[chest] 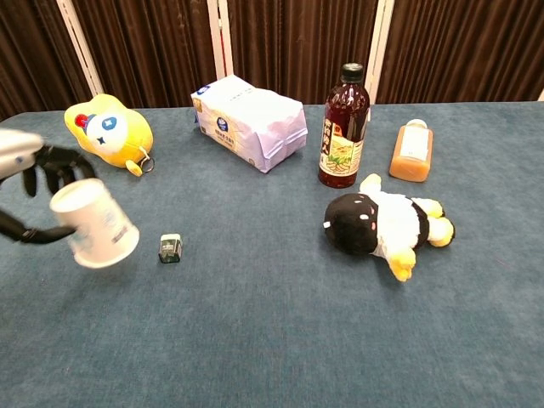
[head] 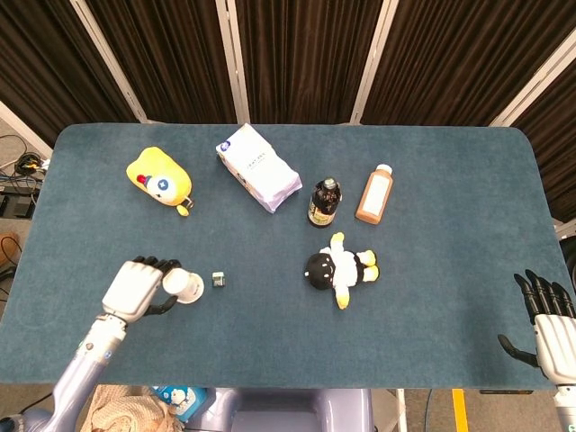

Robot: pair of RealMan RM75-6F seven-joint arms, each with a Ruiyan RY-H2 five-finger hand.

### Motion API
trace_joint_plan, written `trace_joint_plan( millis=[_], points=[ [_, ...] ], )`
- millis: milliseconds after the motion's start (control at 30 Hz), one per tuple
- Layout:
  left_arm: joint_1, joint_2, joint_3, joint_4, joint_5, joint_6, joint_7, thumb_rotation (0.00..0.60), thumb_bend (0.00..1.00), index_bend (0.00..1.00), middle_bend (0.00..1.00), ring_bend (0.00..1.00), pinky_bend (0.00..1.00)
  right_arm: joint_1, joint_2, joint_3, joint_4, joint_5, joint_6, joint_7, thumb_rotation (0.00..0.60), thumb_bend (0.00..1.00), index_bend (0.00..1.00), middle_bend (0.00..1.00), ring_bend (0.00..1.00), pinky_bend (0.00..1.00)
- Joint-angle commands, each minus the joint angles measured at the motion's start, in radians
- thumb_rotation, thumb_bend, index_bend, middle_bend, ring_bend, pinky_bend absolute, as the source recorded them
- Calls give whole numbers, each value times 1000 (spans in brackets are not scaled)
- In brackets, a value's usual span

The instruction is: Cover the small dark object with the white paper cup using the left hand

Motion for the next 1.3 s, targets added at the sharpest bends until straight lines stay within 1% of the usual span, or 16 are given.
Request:
trace_joint_plan(
  millis=[33,200,367,567,733,833,933,1000,1033,1067,1100,1200,1300],
  points=[
    [-28,-26,-26,-13,-24,-9,30,600,297,302,440,366,424,0,0,0,0,0,0,0,600,237,0,0,0,0],
    [-71,-85,-54,7,-72,-26,84,600,297,303,440,366,424,0,1,0,0,0,-1,5,600,237,0,0,0,0],
    [-102,-140,-63,45,-114,-41,125,600,297,304,440,366,424,1,2,0,1,0,-4,10,600,236,0,0,0,0],
    [-129,-187,-65,92,-161,-50,157,600,297,303,440,366,424,4,3,1,2,3,-9,17,600,237,0,0,0,0],
    [-141,-207,-54,123,-187,-54,172,600,297,290,428,363,423,5,3,1,2,5,-12,18,600,237,0,0,0,0],
    [-147,-216,-50,142,-200,-59,174,600,281,254,372,314,381,6,3,1,0,6,-15,19,600,237,0,0,0,0],
    [-153,-221,-43,157,-215,-70,171,600,215,179,234,186,270,5,5,1,-2,8,-15,19,600,237,0,0,0,0],
    [-156,-215,-36,154,-225,-79,170,600,161,107,115,78,162,5,6,1,-3,11,-16,19,600,237,0,0,0,0],
    [-157,-209,-32,148,-228,-81,172,600,148,91,89,55,136,5,6,1,-4,12,-17,19,600,237,0,0,0,0],
    [-157,-203,-30,141,-229,-79,173,600,137,72,61,37,109,5,7,1,-5,12,-17,19,600,237,0,0,0,0],
    [-156,-197,-28,133,-224,-73,171,600,135,64,52,35,104,5,7,1,-4,13,-17,19,600,237,0,0,0,0],
    [-145,-173,-23,102,-203,-48,149,600,133,48,34,35,104,4,8,1,-5,13,-16,20,600,237,0,0,0,0],
    [-122,-129,-11,56,-163,-8,115,600,132,45,24,35,104,4,8,1,-4,12,-15,19,600,237,0,0,0,0]
  ],
)
